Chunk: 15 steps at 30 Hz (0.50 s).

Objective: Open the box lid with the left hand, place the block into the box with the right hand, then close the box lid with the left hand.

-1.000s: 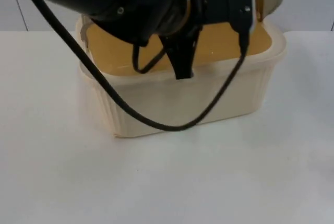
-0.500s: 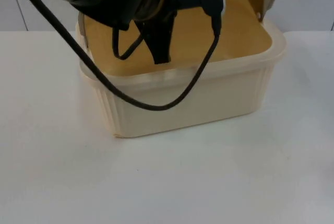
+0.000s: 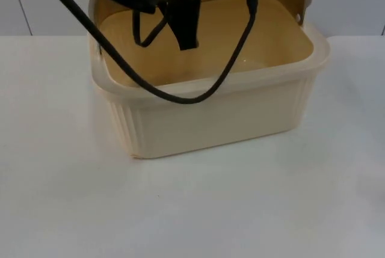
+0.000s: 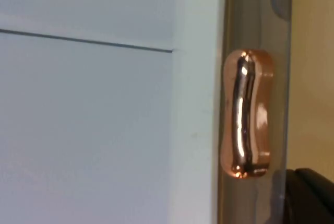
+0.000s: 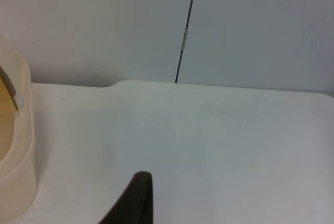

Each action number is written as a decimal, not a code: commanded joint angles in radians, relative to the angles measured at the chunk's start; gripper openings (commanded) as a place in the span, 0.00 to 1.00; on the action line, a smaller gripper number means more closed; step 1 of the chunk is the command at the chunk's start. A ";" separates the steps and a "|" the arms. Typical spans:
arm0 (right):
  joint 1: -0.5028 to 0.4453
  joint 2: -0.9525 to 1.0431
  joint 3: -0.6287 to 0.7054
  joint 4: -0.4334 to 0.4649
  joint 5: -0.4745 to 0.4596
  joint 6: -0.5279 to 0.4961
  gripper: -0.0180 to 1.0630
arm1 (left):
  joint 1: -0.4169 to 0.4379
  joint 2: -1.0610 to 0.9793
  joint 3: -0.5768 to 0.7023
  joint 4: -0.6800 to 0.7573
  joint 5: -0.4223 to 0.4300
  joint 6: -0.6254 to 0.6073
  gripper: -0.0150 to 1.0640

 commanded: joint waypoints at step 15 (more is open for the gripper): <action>-0.004 -0.003 -0.002 -0.004 0.003 -0.001 0.99 | -0.073 -0.259 0.136 -0.577 -0.249 0.000 0.01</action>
